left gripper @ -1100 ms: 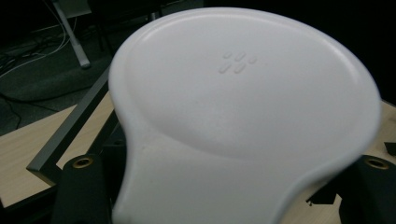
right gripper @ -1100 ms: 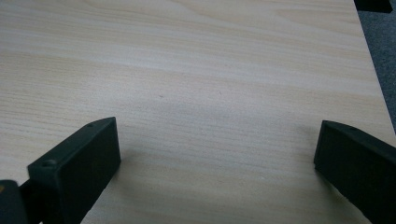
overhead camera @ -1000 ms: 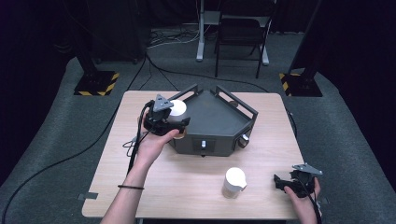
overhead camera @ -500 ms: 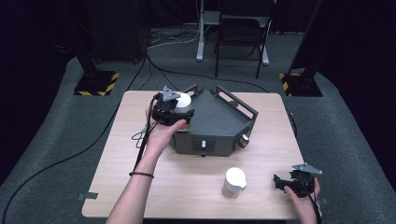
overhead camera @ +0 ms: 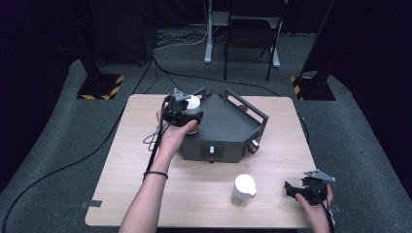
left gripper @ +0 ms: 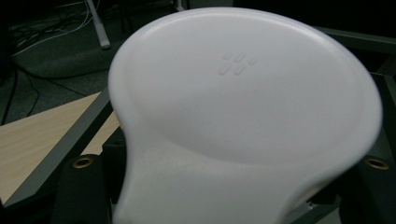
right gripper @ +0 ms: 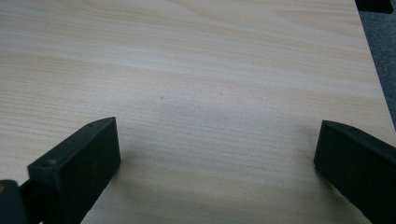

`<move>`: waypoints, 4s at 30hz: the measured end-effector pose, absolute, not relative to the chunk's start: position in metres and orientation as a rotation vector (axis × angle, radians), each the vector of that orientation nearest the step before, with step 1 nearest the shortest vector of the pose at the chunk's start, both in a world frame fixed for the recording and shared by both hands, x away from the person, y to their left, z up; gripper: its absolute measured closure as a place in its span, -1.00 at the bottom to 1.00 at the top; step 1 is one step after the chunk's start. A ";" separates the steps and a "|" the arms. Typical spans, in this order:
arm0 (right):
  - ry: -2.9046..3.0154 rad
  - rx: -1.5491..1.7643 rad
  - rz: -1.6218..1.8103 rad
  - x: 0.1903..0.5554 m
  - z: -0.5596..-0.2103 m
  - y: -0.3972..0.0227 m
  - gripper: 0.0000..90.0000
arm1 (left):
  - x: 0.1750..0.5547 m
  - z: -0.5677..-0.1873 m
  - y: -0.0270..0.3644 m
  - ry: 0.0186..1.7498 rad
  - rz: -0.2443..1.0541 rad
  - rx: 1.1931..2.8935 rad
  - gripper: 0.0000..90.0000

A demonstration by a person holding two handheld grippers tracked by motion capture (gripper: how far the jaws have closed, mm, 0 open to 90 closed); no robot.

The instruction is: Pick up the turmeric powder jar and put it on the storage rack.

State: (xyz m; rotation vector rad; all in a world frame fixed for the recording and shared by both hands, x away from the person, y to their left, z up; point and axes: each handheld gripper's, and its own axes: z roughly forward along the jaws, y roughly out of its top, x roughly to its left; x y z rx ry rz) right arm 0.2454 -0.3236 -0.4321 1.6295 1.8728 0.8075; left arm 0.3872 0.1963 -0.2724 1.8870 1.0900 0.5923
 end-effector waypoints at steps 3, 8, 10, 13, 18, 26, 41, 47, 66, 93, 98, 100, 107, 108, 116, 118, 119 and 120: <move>1.873 1.629 0.808 0.245 -0.432 -0.324 -1.00 | 0.390 -0.273 0.195 1.095 0.587 1.896 -0.31; 1.873 1.629 0.808 0.245 -0.432 -0.324 -1.00 | 0.393 -0.275 0.193 1.098 0.583 1.909 -0.31; 1.873 1.629 0.808 0.245 -0.432 -0.324 -1.00 | 0.393 -0.276 0.193 1.099 0.584 1.913 -0.31; 1.873 1.629 0.807 0.245 -0.432 -0.324 -1.00 | 0.394 -0.276 0.194 1.103 0.576 1.912 -0.31; 1.873 1.629 0.808 0.245 -0.432 -0.324 -1.00 | 0.395 -0.272 0.196 1.106 0.566 1.931 -0.32; 1.874 1.629 0.808 0.246 -0.432 -0.324 -1.00 | 0.387 -0.267 0.201 1.081 0.559 1.931 -0.59; 1.874 1.628 0.808 0.246 -0.432 -0.324 -1.00 | 0.353 -0.266 0.235 1.023 0.553 1.922 -0.72; 1.875 1.628 0.808 0.246 -0.432 -0.324 -1.00 | 0.336 -0.273 0.247 1.018 0.571 1.924 -0.74; 1.874 1.629 0.808 0.246 -0.432 -0.324 -1.00 | 0.292 -0.322 0.290 1.083 0.590 1.878 -0.83; 1.874 1.629 0.808 0.246 -0.432 -0.324 -1.00 | 0.268 -0.402 0.325 1.237 0.548 1.897 -0.82; 1.874 1.629 0.808 0.246 -0.432 -0.324 -1.00 | 0.267 -0.414 0.332 1.265 0.530 1.895 -0.82; 1.874 1.629 0.808 0.246 -0.432 -0.324 -1.00 | 0.266 -0.418 0.334 1.277 0.529 1.896 -0.82; 1.874 1.629 0.808 0.246 -0.432 -0.324 -1.00 | 0.266 -0.428 0.341 1.313 0.498 1.908 -0.82; 1.874 1.629 0.808 0.246 -0.432 -0.324 -1.00 | 0.267 -0.429 0.341 1.315 0.497 1.911 -0.82; 1.874 1.629 0.808 0.246 -0.432 -0.324 -1.00 | 0.269 -0.436 0.339 1.336 0.481 1.943 -0.82; 1.874 1.629 0.808 0.246 -0.432 -0.324 -1.00 | 0.268 -0.437 0.338 1.339 0.491 1.943 -0.82; 1.874 1.629 0.808 0.246 -0.432 -0.324 -1.00 | 0.269 -0.437 0.339 1.340 0.489 1.944 -0.82; 1.874 1.629 0.808 0.246 -0.432 -0.324 -1.00 | 0.268 -0.437 0.339 1.340 0.494 1.941 -0.82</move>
